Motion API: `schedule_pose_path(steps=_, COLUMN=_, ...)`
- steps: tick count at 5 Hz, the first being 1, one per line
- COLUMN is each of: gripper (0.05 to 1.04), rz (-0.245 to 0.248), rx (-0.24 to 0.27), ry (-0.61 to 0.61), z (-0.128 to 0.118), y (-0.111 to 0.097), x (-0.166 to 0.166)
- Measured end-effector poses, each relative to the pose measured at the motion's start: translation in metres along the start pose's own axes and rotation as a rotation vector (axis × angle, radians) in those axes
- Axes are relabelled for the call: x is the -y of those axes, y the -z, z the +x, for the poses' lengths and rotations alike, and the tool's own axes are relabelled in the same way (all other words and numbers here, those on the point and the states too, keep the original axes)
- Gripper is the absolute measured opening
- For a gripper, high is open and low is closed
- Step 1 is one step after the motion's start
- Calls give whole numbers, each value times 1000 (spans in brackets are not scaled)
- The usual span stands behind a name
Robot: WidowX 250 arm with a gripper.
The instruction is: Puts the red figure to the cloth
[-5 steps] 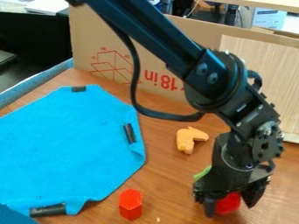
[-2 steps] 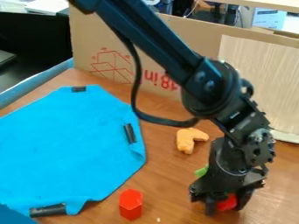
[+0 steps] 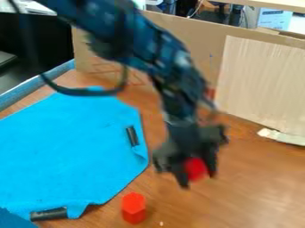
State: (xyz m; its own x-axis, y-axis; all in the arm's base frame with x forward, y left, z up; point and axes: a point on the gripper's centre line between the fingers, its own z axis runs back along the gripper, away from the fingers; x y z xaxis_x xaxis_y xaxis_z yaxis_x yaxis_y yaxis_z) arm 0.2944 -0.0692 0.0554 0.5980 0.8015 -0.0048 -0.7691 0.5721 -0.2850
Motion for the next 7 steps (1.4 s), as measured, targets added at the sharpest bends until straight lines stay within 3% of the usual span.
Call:
schedule_pose_path(steps=1, gripper=572, rz=-29, rx=-9, ry=-73, z=28, y=-17, x=-29)
schedule_pose_path(steps=2, gripper=572, rz=-17, rx=3, ry=-156, z=65, y=-27, x=-67)
schedule_pose_path(steps=3, gripper=572, rz=0, rx=55, ry=-231, z=99, y=-39, x=-106)
schedule_pose_path(steps=4, gripper=572, rz=40, rx=97, ry=-262, z=118, y=-46, x=-138)
schedule_pose_path(steps=5, gripper=572, rz=90, rx=105, ry=-292, z=130, y=-44, x=-163)
schedule_pose_path(steps=7, gripper=572, rz=203, rx=226, ry=-359, z=167, y=-45, x=-194)
